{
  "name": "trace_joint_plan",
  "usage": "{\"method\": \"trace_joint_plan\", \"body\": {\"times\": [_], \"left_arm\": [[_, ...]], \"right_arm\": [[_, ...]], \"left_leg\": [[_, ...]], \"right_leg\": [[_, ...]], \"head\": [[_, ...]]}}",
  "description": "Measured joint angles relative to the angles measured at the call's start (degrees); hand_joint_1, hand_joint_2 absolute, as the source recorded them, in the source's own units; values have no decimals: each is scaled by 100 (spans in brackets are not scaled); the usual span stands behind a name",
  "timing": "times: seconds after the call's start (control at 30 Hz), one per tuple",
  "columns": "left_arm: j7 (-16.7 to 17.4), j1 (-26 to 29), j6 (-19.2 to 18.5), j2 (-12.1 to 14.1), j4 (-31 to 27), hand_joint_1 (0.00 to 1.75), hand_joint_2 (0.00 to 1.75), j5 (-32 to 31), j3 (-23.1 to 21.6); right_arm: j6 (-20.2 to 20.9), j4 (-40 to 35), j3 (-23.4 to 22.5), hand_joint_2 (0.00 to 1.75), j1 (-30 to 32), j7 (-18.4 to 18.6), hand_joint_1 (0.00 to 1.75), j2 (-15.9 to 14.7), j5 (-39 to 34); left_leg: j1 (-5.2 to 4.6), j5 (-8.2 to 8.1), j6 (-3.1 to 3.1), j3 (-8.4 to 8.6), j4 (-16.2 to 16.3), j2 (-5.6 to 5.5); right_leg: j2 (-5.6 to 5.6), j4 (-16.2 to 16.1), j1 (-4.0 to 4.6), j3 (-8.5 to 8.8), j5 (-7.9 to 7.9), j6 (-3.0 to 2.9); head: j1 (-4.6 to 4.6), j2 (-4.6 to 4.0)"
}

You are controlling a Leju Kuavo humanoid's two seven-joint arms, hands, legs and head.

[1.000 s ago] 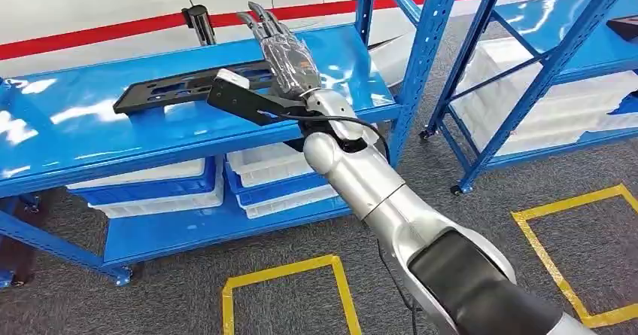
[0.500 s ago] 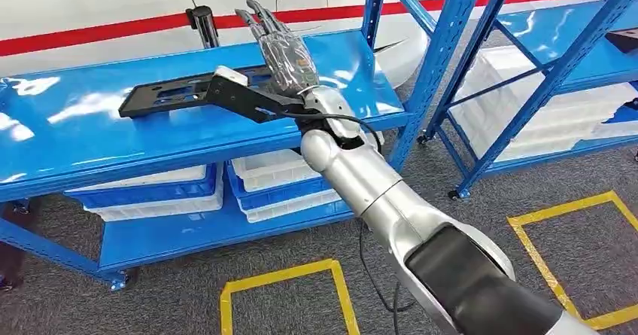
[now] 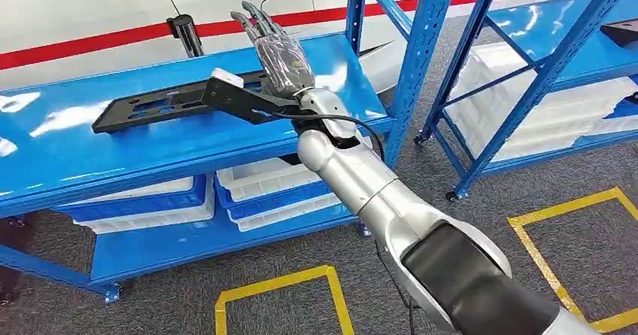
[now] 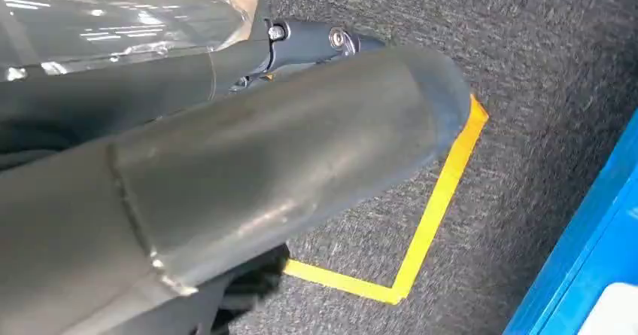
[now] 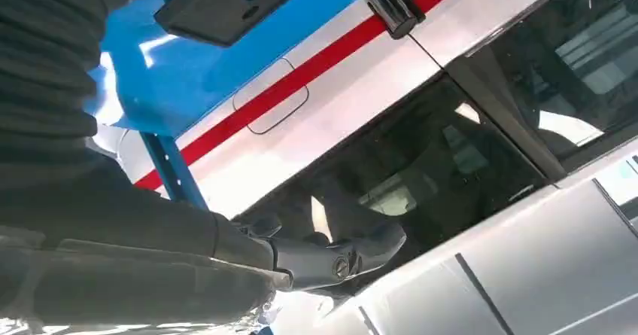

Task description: Take the parts from the cabinet and place them on the table.

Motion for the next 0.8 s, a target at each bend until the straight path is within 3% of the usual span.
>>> {"method": "trace_joint_plan", "body": {"times": [0.07, 0.1, 0.13, 0.17, 0.2, 0.23, 0.27, 0.3, 0.4, 0.43, 0.47, 0.5, 0.57, 0.6, 0.63, 0.67, 0.7, 0.77, 0.8], "left_arm": [[-7, 0, -9, 7, 0, 0, 0, 2, 15], [-9, -5, -22, 18, 0, 0, 0, 2, 22], [-13, -16, -29, 26, 2, 0, 0, 2, 29], [-15, -31, -46, 24, 0, 0, 0, -2, 26], [-17, -25, -46, 24, 2, 0, 0, -4, 29], [-17, -23, -46, 24, 2, 0, 0, -4, 31], [-17, -17, -44, -5, 2, 0, 0, 0, 33], [-20, -19, -44, -4, 2, 0, 0, -2, 39], [-22, -32, -37, -4, 2, 0, 0, 4, 64], [-22, -24, -37, -11, 2, 0, 0, 13, 79], [-22, -14, -35, -20, 2, 0, 0, 22, 85], [-22, -6, -31, -26, 2, 0, 0, 28, 90], [-24, -7, -18, -50, 2, 0, 0, 48, 96], [-28, -8, -18, -50, 2, 0, 0, 48, 101], [-31, -8, -13, -46, 2, 0, 0, 48, 109], [-31, -17, -4, -46, 2, 0, 0, 48, 112], [-31, -13, -4, -46, 2, 0, 0, 46, 112], [-31, -9, -7, -50, 4, 0, 0, 44, 116], [-31, -19, -7, -50, 2, 0, 0, 35, 114]], "right_arm": [[-13, 29, 0, 175, -17, -18, 0, 24, -13], [-20, 41, 0, 175, -21, -24, 0, 24, -24], [-31, 55, 0, 175, -50, -31, 0, 24, -28], [-35, 63, 0, 175, -52, -35, 0, 26, -33], [-40, 83, 0, 175, -40, -39, 0, 24, -33], [-40, 83, 0, 175, -42, -42, 0, 24, -33], [-42, 85, 0, 175, -49, -48, 0, 22, -33], [-44, 90, 2, 175, -64, -59, 0, 26, -33], [-44, 109, 11, 175, -82, -66, 0, 31, -33], [-44, 136, 20, 175, -64, -66, 0, 26, -35], [-44, 153, 26, 175, -54, -66, 0, 24, -37], [-44, 173, 37, 175, -54, -66, 0, 29, -41], [-46, 177, 57, 175, -58, -76, 0, 57, -46], [-48, 184, 68, 175, -62, -79, 0, 59, -50], [-57, 199, 79, 175, -63, -79, 0, 61, -57], [-61, 214, 94, 175, -77, -81, 0, 90, -63], [-64, 223, 101, 175, -68, -81, 0, 90, -72], [-70, 234, 103, 175, -73, -81, 0, 96, -96], [-77, 234, 103, 175, -84, -79, 0, 109, -96]], "left_leg": [[-12, 630, 96, 460, -1068, -10], [-27, 616, 136, 593, -1305, -32], [-74, 557, 156, 663, -1402, -26], [-95, 524, 181, 669, -1403, -11], [-106, 529, 238, 683, -1480, -20], [-111, 524, 262, 730, -1494, -18], [-62, 549, 281, 821, -1568, -14], [-68, 548, 292, 867, -1583, -16], [-67, 514, 333, 884, -1580, -19], [-67, 494, 334, 893, -1577, -21], [-67, 482, 329, 907, -1576, -24], [-64, 452, 304, 940, -1570, -31], [-52, 386, 257, 1020, -1556, -36], [-54, 343, 214, 1041, -1543, -35], [-71, 313, 174, 1059, -1522, -35], [-77, 283, 129, 1025, -1527, -26], [-75, 272, 105, 1043, -1510, -21], [-43, 244, 61, 1079, -1477, -20], [-24, 210, 26, 984, -1335, -15]], "right_leg": [[26, -5, 18, 97, -57, 12], [28, -16, 14, 117, -70, 18], [32, -16, 71, 93, -87, 57], [36, -51, 34, 83, -82, 85], [33, 41, 76, 120, -9, 182], [31, 24, 74, 141, -2, 201], [24, 86, 97, 53, -87, 193], [8, 238, 63, 20, -158, 200], [7, 1301, 46, -581, -572, 174], [6, 1730, 48, -865, -692, 187], [5, 1771, 38, -946, -666, 234], [0, 1445, 14, -857, -477, 318], [-32, 409, -32, -419, 37, 456], [-78, -24, -67, -273, 239, 459], [-85, -33, -13, -296, 87, 339], [-84, -13, -6, -218, 76, 223], [-68, -21, -11, -235, 164, 187], [-51, -20, -34, -158, 166, 112], [-45, -32, -50, -124, 152, 98]], "head": [[-2, 0], [8, 0], [0, 0], [-9, 0], [-4, 0], [0, 0], [0, 0], [7, 0], [4, 0], [11, 0], [9, 0], [9, 0], [9, 0], [13, 0], [4, 0], [2, 0], [0, 0], [2, 0], [7, 0]]}}
